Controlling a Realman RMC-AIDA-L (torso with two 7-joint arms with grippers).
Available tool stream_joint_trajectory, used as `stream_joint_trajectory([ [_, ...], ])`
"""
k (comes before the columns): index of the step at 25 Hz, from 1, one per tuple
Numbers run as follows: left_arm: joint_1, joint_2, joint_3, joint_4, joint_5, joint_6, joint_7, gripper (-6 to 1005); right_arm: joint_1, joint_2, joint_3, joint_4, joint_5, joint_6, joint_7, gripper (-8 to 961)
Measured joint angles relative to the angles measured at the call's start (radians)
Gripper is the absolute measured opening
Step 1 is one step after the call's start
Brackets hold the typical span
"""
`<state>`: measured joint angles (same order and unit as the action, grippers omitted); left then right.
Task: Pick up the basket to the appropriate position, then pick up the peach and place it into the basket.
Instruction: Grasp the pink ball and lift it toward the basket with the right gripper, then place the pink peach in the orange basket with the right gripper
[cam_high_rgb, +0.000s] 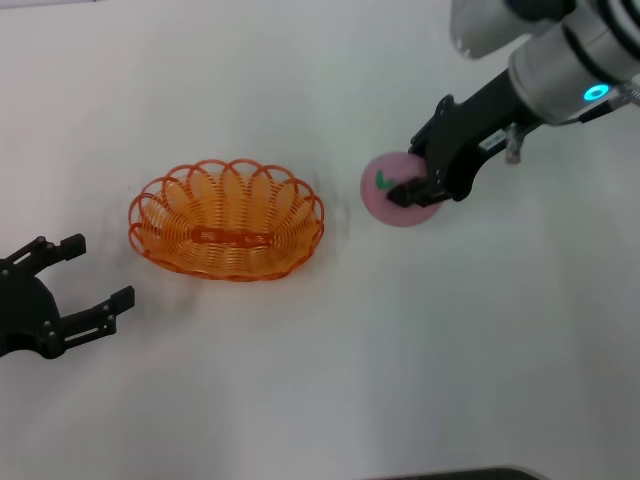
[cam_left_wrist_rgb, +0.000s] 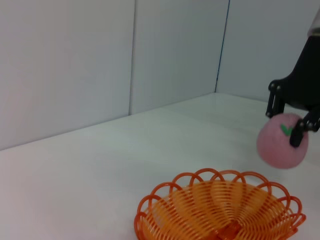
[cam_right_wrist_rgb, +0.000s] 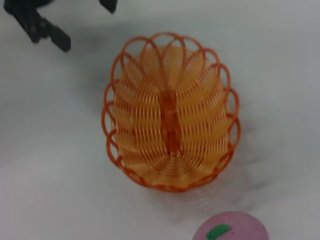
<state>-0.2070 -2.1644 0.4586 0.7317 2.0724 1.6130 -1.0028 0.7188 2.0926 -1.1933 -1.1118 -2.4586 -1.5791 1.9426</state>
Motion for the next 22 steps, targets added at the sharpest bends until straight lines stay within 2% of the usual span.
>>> stream_joint_trajectory([
  [4, 0.000, 0.000, 0.000, 0.000, 0.000, 0.001, 0.000, 900, -0.011, -0.001, 0.037, -0.047, 0.037, -0.042, 0.000, 320],
  [9, 0.001, 0.000, 0.000, 0.010, 0.000, 0.003, -0.006, 899, -0.010, 0.000, 0.032, -0.056, 0.076, -0.037, -0.001, 315],
  [22, -0.002, 0.000, 0.002, 0.012, 0.000, 0.004, -0.014, 900, 0.010, 0.008, -0.156, -0.012, 0.185, 0.133, 0.003, 315],
])
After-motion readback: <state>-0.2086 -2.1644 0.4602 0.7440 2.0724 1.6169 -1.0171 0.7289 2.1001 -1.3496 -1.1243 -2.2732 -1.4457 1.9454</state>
